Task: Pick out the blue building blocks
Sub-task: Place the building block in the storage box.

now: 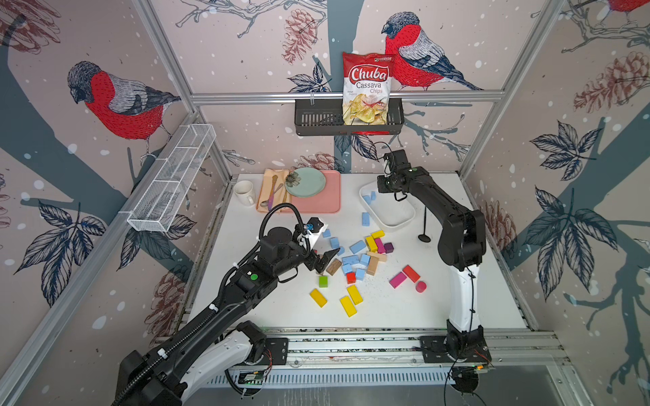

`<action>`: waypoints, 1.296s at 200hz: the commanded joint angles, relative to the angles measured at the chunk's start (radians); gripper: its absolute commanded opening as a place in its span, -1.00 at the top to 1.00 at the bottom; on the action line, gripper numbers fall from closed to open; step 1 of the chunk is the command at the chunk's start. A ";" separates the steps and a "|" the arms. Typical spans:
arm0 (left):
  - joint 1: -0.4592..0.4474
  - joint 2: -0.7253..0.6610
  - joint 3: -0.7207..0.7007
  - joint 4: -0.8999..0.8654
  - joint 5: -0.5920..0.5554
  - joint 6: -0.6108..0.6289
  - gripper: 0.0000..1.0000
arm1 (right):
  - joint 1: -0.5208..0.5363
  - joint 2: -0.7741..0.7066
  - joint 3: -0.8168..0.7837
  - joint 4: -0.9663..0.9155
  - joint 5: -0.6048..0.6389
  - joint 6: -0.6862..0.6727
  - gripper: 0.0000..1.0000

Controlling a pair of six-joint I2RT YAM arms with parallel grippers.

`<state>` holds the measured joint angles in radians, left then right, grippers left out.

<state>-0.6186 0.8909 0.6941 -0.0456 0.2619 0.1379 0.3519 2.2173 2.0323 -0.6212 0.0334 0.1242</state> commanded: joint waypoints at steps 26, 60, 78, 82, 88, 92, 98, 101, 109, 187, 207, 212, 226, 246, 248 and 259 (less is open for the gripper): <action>0.003 0.000 0.001 0.004 0.010 0.015 -0.92 | -0.028 0.120 0.128 -0.044 0.044 -0.061 0.68; 0.003 -0.001 0.002 0.004 0.009 0.015 -0.92 | -0.029 0.169 0.146 -0.013 0.041 -0.076 0.67; 0.003 -0.004 0.001 0.004 0.011 0.015 -0.92 | -0.031 0.194 0.156 -0.007 0.053 -0.078 0.66; 0.003 -0.002 0.002 0.004 0.011 0.015 -0.92 | -0.031 0.199 0.159 -0.006 0.054 -0.080 0.66; 0.003 -0.004 0.002 0.004 0.011 0.015 -0.92 | -0.033 0.206 0.164 -0.004 0.054 -0.083 0.66; 0.003 -0.004 0.002 0.004 0.011 0.015 -0.92 | -0.033 0.210 0.167 -0.001 0.054 -0.084 0.65; 0.003 -0.004 0.002 0.004 0.012 0.015 -0.92 | -0.033 0.218 0.167 0.004 0.053 -0.084 0.65; 0.003 -0.004 0.001 0.004 0.013 0.015 -0.92 | -0.033 0.222 0.167 0.007 0.054 -0.086 0.65; 0.003 -0.005 0.002 0.004 0.013 0.015 -0.92 | -0.032 0.230 0.169 0.012 0.050 -0.087 0.64; 0.003 -0.001 0.000 0.007 0.020 0.013 -0.92 | -0.031 0.290 0.172 0.053 0.052 -0.094 0.58; 0.003 0.000 0.001 0.006 0.023 0.012 -0.92 | -0.029 0.300 0.172 0.059 0.038 -0.096 0.57; 0.003 0.000 0.001 0.007 0.023 0.012 -0.92 | -0.029 0.301 0.172 0.060 0.034 -0.098 0.57; 0.003 0.000 0.002 0.007 0.024 0.012 -0.92 | -0.027 0.306 0.172 0.066 0.024 -0.106 0.55; 0.003 -0.003 0.001 0.006 0.023 0.013 -0.92 | -0.020 0.317 0.174 0.071 0.018 -0.123 0.53; 0.003 -0.004 0.000 0.006 0.023 0.013 -0.92 | -0.020 0.318 0.174 0.072 0.018 -0.124 0.53; 0.003 -0.004 0.001 0.006 0.023 0.012 -0.92 | -0.018 0.320 0.174 0.075 0.017 -0.127 0.53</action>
<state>-0.6174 0.8906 0.6941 -0.0456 0.2699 0.1379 0.3275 2.5278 2.1986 -0.5739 0.0677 0.0223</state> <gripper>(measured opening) 0.961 0.330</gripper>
